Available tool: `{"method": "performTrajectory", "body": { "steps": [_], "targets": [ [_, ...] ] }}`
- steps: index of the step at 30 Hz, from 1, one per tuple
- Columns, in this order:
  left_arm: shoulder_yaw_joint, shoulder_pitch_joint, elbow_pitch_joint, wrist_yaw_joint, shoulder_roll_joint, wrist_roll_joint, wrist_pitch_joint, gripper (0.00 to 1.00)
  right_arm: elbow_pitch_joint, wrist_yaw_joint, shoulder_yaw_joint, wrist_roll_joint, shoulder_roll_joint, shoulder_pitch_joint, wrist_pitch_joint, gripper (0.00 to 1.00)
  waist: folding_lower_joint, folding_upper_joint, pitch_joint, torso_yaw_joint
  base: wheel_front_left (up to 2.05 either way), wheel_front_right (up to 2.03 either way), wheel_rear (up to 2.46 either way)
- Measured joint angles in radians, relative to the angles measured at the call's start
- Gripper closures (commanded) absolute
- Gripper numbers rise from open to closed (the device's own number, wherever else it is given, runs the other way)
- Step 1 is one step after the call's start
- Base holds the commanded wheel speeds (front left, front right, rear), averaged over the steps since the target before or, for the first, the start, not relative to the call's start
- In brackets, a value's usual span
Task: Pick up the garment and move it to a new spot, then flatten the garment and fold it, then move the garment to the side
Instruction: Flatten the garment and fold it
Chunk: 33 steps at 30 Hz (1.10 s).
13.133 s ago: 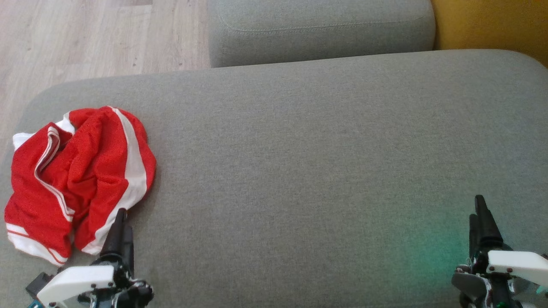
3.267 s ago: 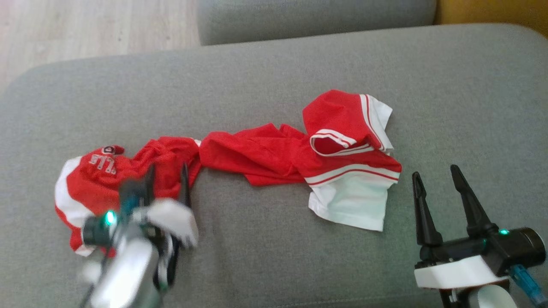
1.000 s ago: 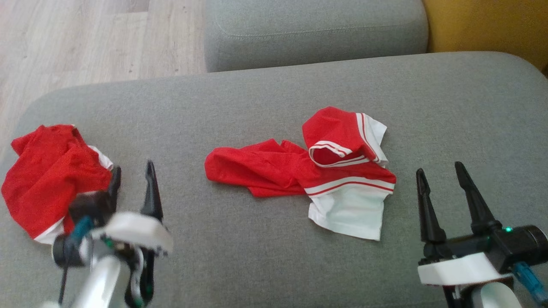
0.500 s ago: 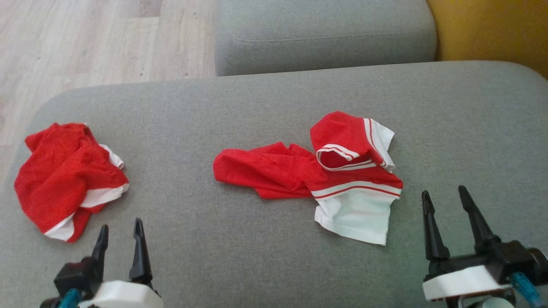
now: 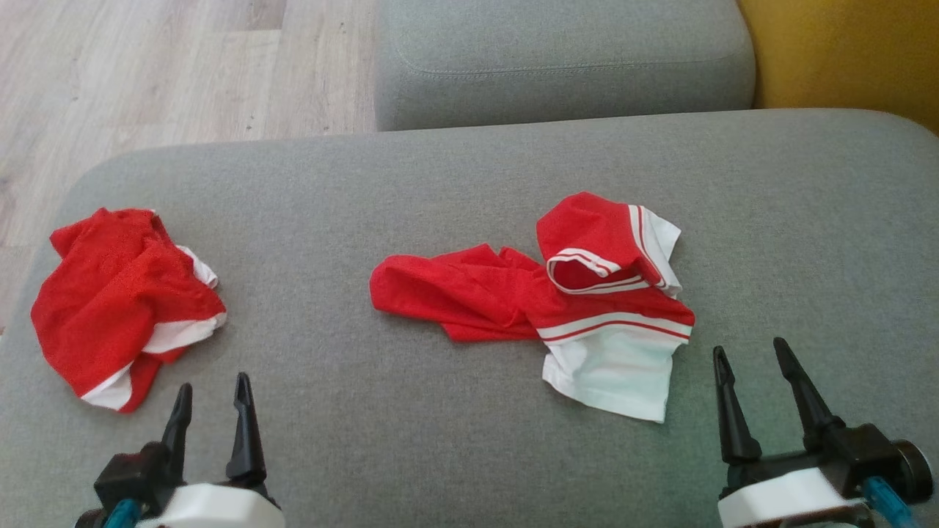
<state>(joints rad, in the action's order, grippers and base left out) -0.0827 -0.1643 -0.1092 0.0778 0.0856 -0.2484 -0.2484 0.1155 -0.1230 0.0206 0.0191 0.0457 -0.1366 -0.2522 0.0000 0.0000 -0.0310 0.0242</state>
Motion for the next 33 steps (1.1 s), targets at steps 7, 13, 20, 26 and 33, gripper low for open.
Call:
{"method": "performTrajectory", "body": {
  "steps": [7,13,20,26,33],
  "targets": [
    [0.016,0.000,-0.007,-0.024,-0.022,0.018,0.000,0.00,0.000,0.000,-0.009,0.061,0.000,0.005,0.000,0.00,0.0000,0.0000,0.008,-0.001,0.00,0.00,0.00],
    [0.023,0.005,-0.004,-0.037,-0.028,0.020,-0.001,0.00,0.119,0.000,0.007,0.054,0.000,0.087,0.143,0.00,0.0000,0.0000,0.026,0.005,0.00,0.00,0.00],
    [-0.006,0.029,-0.012,-0.044,-0.032,0.020,-0.001,0.00,0.317,0.000,0.044,0.071,0.000,0.236,0.380,0.00,0.0000,0.0000,0.058,0.025,0.00,0.00,0.00],
    [-0.036,0.068,-0.012,-0.041,-0.032,-0.003,-0.001,0.00,0.461,0.000,0.069,0.094,0.000,0.303,0.496,0.00,0.0000,0.0000,0.080,0.052,0.00,0.00,0.00],
    [-0.053,0.073,-0.007,-0.019,-0.033,-0.022,-0.001,0.00,0.516,0.000,0.091,0.191,0.006,0.377,0.548,1.00,0.0000,0.0000,0.092,0.075,0.00,0.00,0.00]
  ]
}}
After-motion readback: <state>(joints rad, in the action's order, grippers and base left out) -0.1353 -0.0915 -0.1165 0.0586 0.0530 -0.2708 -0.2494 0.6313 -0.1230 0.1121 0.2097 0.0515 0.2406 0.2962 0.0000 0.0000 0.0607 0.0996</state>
